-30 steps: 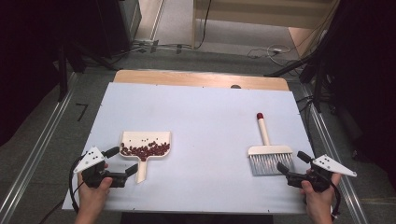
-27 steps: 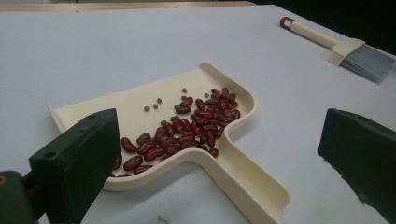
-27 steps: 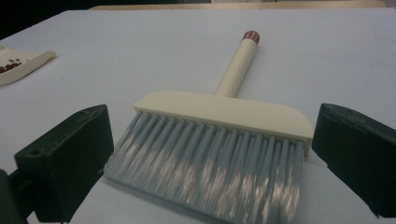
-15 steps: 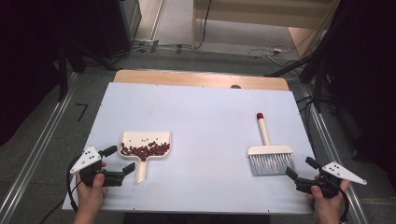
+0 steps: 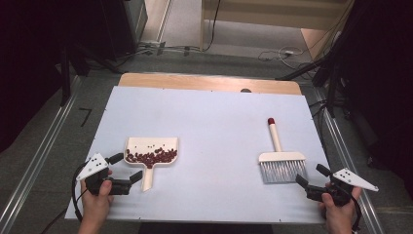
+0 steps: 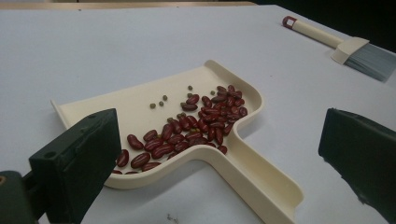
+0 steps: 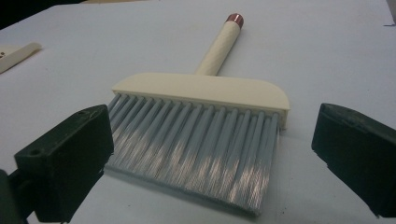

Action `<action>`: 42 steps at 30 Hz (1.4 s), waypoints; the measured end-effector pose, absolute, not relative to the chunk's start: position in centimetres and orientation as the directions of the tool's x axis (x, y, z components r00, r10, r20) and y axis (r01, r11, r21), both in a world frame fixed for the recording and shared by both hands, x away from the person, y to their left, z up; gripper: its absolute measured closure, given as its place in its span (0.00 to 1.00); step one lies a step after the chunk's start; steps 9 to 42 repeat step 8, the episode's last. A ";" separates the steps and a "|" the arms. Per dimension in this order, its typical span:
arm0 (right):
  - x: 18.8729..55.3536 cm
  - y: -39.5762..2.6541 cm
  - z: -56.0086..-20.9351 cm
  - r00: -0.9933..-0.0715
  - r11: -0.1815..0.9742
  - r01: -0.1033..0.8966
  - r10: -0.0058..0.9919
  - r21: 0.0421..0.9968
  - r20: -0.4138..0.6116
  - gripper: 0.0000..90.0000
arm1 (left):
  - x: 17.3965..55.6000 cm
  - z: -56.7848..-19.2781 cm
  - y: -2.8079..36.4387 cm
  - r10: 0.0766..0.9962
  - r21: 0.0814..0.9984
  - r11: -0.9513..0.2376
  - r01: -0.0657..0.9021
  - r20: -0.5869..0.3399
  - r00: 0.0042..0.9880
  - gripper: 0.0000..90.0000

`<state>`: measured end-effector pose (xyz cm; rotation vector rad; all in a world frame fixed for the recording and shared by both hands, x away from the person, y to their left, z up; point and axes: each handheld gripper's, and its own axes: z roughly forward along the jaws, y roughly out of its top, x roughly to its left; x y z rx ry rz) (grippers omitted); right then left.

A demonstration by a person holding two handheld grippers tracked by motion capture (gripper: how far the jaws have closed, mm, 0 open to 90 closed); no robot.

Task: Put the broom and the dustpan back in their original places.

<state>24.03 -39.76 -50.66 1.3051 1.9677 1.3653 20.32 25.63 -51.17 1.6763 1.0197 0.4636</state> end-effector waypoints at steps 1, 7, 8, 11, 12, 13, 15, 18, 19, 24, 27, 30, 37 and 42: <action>24.0 -39.8 -50.7 -0.478 0.081 0.460 0.862 0.884 0.169 0.00 | 20.3 -51.2 25.6 0.809 0.917 -0.065 0.394 -0.183 0.559 0.00; 24.1 -39.7 -50.7 -0.478 0.083 0.464 0.862 0.882 0.170 0.00 | 20.4 -51.2 25.6 0.809 0.916 -0.069 0.396 -0.181 0.560 0.00; 24.1 -39.6 -50.7 -0.477 0.085 0.464 0.862 0.882 0.168 0.00 | 20.4 -51.2 25.6 0.810 0.915 -0.069 0.397 -0.181 0.558 0.00; 24.1 -39.6 -50.7 -0.477 0.085 0.464 0.862 0.882 0.168 0.00 | 20.4 -51.2 25.6 0.810 0.915 -0.069 0.397 -0.181 0.558 0.00; 24.1 -39.6 -50.7 -0.477 0.085 0.464 0.862 0.882 0.168 0.00 | 20.4 -51.2 25.6 0.810 0.915 -0.069 0.397 -0.181 0.558 0.00; 24.1 -39.6 -50.7 -0.477 0.085 0.464 0.862 0.882 0.168 0.00 | 20.4 -51.2 25.6 0.810 0.915 -0.069 0.397 -0.181 0.558 0.00; 24.1 -39.6 -50.7 -0.477 0.085 0.464 0.862 0.882 0.168 0.00 | 20.4 -51.2 25.6 0.810 0.915 -0.069 0.397 -0.181 0.558 0.00; 24.1 -39.6 -50.7 -0.477 0.085 0.464 0.862 0.882 0.168 0.00 | 20.4 -51.2 25.6 0.810 0.915 -0.069 0.397 -0.181 0.558 0.00; 24.1 -39.6 -50.7 -0.477 0.085 0.464 0.862 0.882 0.168 0.00 | 20.4 -51.2 25.6 0.810 0.915 -0.069 0.397 -0.181 0.558 0.00; 24.1 -39.6 -50.7 -0.477 0.085 0.464 0.862 0.882 0.168 0.00 | 20.4 -51.2 25.6 0.810 0.915 -0.069 0.397 -0.181 0.558 0.00; 24.1 -39.6 -50.7 -0.477 0.085 0.464 0.862 0.882 0.168 0.00 | 20.4 -51.2 25.6 0.810 0.915 -0.069 0.397 -0.181 0.558 0.00; 24.1 -39.6 -50.7 -0.477 0.085 0.464 0.862 0.882 0.168 0.00 | 20.4 -51.2 25.6 0.810 0.915 -0.069 0.397 -0.181 0.558 0.00; 24.1 -39.6 -50.7 -0.477 0.085 0.464 0.862 0.882 0.168 0.00 | 20.4 -51.2 25.6 0.810 0.915 -0.069 0.397 -0.181 0.558 0.00; 24.1 -39.6 -50.7 -0.477 0.085 0.464 0.862 0.882 0.168 0.00 | 20.4 -51.2 25.6 0.810 0.915 -0.069 0.397 -0.181 0.558 0.00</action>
